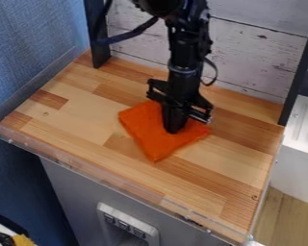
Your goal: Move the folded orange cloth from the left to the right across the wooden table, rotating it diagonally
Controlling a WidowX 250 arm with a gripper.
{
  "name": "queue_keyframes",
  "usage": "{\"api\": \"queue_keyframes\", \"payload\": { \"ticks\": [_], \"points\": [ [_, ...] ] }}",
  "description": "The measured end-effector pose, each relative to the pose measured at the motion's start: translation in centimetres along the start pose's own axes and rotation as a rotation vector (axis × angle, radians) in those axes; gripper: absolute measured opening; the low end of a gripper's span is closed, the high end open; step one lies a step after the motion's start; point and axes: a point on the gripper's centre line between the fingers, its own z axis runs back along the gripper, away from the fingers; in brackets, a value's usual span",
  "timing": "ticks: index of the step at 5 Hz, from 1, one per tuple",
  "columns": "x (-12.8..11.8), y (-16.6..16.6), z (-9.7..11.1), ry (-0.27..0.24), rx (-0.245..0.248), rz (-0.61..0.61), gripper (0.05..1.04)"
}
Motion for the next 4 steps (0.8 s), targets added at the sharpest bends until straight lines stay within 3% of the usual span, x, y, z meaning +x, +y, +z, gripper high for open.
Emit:
{"api": "queue_keyframes", "payload": {
  "ticks": [1,2,3,4],
  "points": [
    [1.0,-0.8,0.2,-0.015,-0.005,0.041,0.082],
    [1.1,-1.2,0.7,0.005,-0.02,0.079,0.23],
    [0.9,-1.5,1.9,0.031,-0.042,0.079,0.478],
    [0.5,-1.1,4.3,0.016,-0.066,0.084,0.773]
  ]
}}
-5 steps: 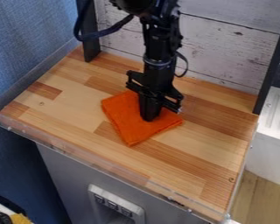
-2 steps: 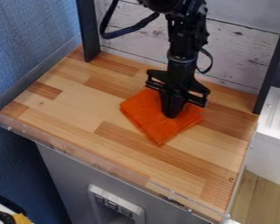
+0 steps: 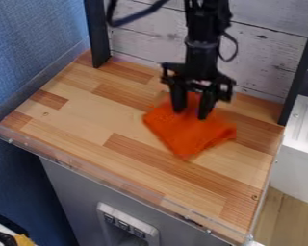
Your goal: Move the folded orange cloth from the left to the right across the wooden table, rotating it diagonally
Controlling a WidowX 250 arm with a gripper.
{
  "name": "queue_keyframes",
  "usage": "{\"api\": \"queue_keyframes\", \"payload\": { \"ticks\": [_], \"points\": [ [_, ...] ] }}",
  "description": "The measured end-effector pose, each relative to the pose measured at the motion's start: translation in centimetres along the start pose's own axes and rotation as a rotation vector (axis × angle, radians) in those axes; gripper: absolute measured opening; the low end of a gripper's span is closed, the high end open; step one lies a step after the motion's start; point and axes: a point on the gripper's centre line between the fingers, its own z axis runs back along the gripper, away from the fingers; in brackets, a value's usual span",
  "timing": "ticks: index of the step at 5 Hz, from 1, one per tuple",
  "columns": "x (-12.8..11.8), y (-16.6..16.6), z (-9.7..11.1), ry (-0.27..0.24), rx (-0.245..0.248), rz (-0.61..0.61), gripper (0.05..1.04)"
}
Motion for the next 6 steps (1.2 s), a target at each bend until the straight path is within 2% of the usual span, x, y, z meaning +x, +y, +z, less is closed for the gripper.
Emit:
{"api": "queue_keyframes", "payload": {
  "ticks": [1,3,5,6],
  "points": [
    [-0.1,1.3,2.4,-0.013,-0.016,0.009,0.992],
    [-0.9,3.9,5.8,-0.037,-0.016,0.008,0.999],
    [-1.3,4.6,7.3,-0.065,0.012,-0.002,0.999],
    [-1.7,5.1,7.3,-0.056,0.027,-0.008,0.999]
  ]
}}
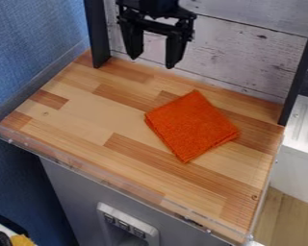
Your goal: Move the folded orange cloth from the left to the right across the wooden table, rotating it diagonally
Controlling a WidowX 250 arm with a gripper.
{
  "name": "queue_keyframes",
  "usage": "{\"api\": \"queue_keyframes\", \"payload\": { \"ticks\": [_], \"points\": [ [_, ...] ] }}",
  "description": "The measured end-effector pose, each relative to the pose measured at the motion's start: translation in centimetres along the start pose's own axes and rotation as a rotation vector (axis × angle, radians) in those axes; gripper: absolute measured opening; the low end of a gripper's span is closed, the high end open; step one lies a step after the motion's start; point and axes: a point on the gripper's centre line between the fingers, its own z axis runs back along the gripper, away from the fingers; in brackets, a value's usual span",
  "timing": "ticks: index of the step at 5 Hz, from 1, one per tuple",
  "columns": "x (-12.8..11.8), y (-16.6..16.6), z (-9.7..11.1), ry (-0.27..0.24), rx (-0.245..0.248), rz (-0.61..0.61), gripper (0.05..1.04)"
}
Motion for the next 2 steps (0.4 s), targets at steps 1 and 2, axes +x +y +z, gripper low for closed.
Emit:
{"api": "queue_keyframes", "payload": {
  "ticks": [1,2],
  "points": [
    [-0.25,0.59,0.0,0.013,0.007,0.004,0.999],
    [-0.37,0.97,0.0,0.018,0.012,-0.001,0.999]
  ]
}}
